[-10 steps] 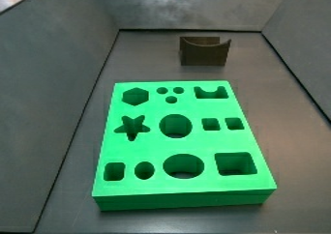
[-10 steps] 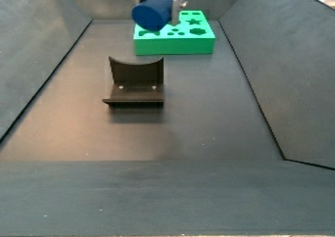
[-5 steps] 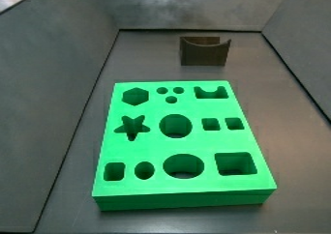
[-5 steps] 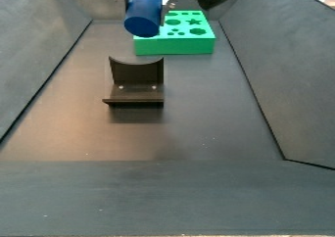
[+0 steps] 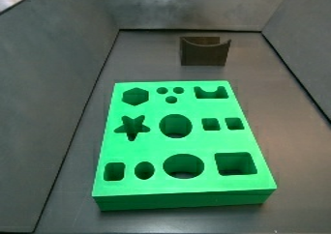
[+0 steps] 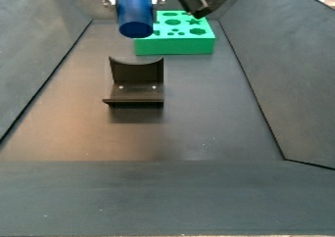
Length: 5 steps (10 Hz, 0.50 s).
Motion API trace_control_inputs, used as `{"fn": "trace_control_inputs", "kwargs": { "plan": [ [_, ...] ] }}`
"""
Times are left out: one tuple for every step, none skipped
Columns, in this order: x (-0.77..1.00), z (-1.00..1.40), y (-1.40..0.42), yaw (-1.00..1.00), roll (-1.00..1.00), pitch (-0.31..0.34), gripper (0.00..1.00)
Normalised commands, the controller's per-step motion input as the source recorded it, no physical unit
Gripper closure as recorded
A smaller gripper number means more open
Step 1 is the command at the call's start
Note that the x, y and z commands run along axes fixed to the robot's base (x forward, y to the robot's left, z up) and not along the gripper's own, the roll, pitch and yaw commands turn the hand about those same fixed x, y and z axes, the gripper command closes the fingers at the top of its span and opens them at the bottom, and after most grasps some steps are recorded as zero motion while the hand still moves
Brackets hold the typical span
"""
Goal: Pick up the oval object. Move up. Place the oval object on the fixture. Regrasp the oval object. Move to above the board. Insert the oval object.
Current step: Place the oval object on the fixture.
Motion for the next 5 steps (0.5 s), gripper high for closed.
{"fn": "trace_control_inputs", "kwargs": {
  "plan": [
    [0.15, 0.00, 0.04, -0.14, -0.15, 0.238, 1.00],
    [0.11, -1.00, 0.07, -0.19, -1.00, 0.104, 1.00],
    [0.11, -1.00, 0.07, -0.20, -1.00, 0.071, 1.00],
    [0.12, -1.00, 0.08, -0.21, -1.00, 0.071, 1.00],
    [0.13, -1.00, 0.08, -0.21, -1.00, 0.077, 1.00]
  ]
}}
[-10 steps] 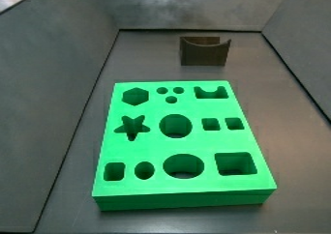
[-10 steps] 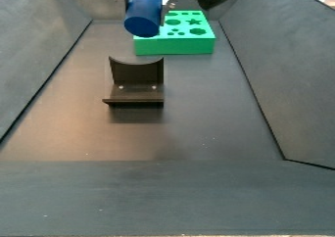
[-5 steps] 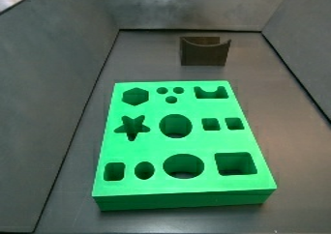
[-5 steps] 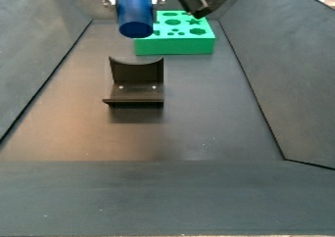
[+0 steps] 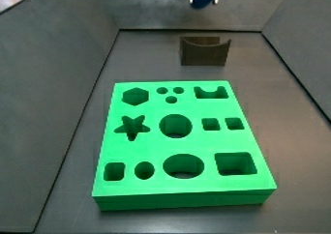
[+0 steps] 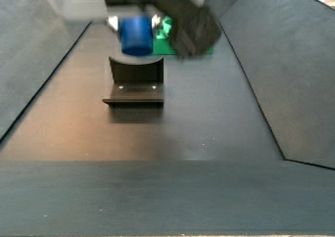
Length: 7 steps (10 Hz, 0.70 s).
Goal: Pick up the oval object. Move up. Place the oval object on the fixture. Regrasp the oval object. Move to above the board. Insert the oval object.
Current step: Place the oval object on the fixture.
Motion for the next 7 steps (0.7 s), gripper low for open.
{"fn": "trace_control_inputs", "kwargs": {
  "plan": [
    [0.14, -1.00, 0.08, -0.22, -1.00, 0.073, 1.00],
    [0.15, -1.00, 0.09, -0.22, -0.96, 0.062, 1.00],
    [0.16, -1.00, 0.10, -0.19, -0.75, 0.035, 1.00],
    [0.17, -1.00, 0.10, -0.17, -0.59, 0.016, 1.00],
    [0.18, -1.00, 0.11, -0.14, -0.38, 0.009, 1.00],
    [0.19, -1.00, 0.11, -0.12, -0.25, 0.005, 1.00],
    [0.19, -1.00, 0.11, -0.10, -0.19, 0.001, 1.00]
  ]
}}
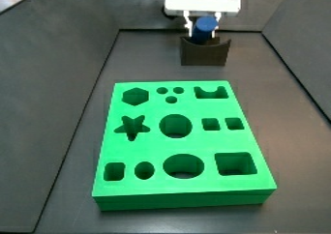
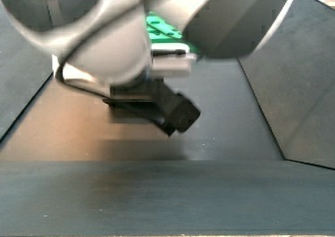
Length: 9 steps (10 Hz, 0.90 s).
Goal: Pick up the oval object. Move up. Place the oval object on the fixture. Regrasp the oval object. Move to above the board. Insert the oval object.
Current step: Place the oval object on the fixture, then regrasp the oval object.
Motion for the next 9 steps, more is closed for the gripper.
{"fn": "trace_control_inputs", "kwargs": {
  "plan": [
    [0.18, -0.94, 0.12, -0.09, -0.18, 0.002, 1.00],
    [0.15, -0.72, 0.09, -0.08, -0.16, 0.004, 1.00],
    [0.12, -0.62, 0.12, -0.06, -0.13, -0.001, 1.00],
    [0.09, -0.61, 0.12, -0.05, -0.12, -0.004, 1.00],
    [0.00, -0.17, -0.50, 0.00, 0.00, 0.000, 1.00],
    [0.00, 0.00, 0.00, 0.00, 0.00, 0.000, 0.00],
    [0.00, 1.00, 0.00, 0.01, 0.06, 0.059, 0.00],
    [0.00, 1.00, 0.00, 0.01, 0.06, 0.063, 0.00],
    [-0.03, 1.00, 0.00, 0.01, 0.07, 0.073, 0.00]
  ]
}}
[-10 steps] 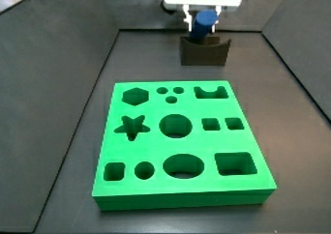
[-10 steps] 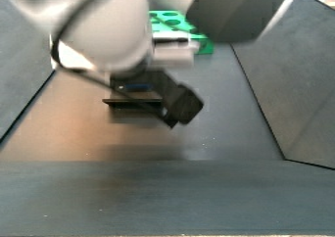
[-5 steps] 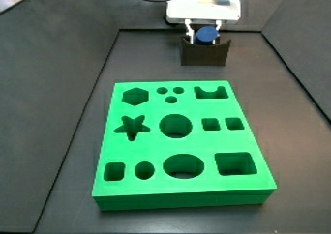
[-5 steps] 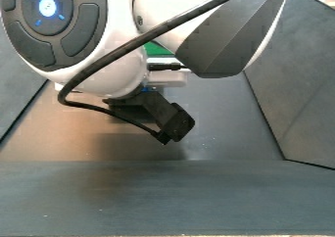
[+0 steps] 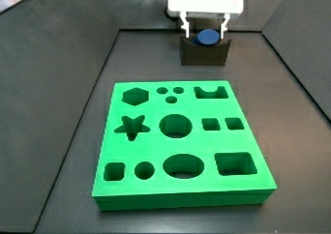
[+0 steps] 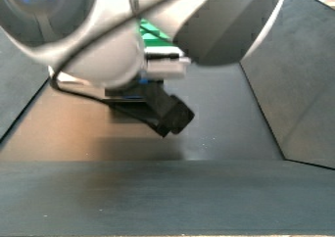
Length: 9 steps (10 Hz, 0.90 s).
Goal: Pick up the oval object. Move up. Place the oval object on the fixture. Regrasp the oval object. Move to above the board. Insert the oval object.
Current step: Regrasp the oval object.
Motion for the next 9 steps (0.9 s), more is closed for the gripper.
{"fn": "trace_control_inputs", "kwargs": {
  "plan": [
    [-0.03, 1.00, -0.01, 0.00, 0.08, 0.073, 0.00],
    [-0.04, 1.00, -0.01, -0.01, 0.07, 0.076, 0.00],
    [-0.04, 0.95, 0.00, -0.02, 0.06, 0.080, 0.00],
    [-0.03, 0.72, 0.00, -0.03, 0.05, 0.085, 0.00],
    [-0.02, 0.54, 0.00, -0.04, 0.05, 0.076, 0.00],
    [-0.02, 0.42, 0.00, -0.04, 0.05, 0.069, 0.00],
    [-0.08, 0.99, -1.00, 0.02, 1.00, 0.062, 0.00],
    [-0.07, 0.91, -1.00, 0.02, 1.00, 0.060, 0.00],
    [-0.10, 0.83, -1.00, 0.01, 1.00, 0.048, 0.00]
  ]
}}
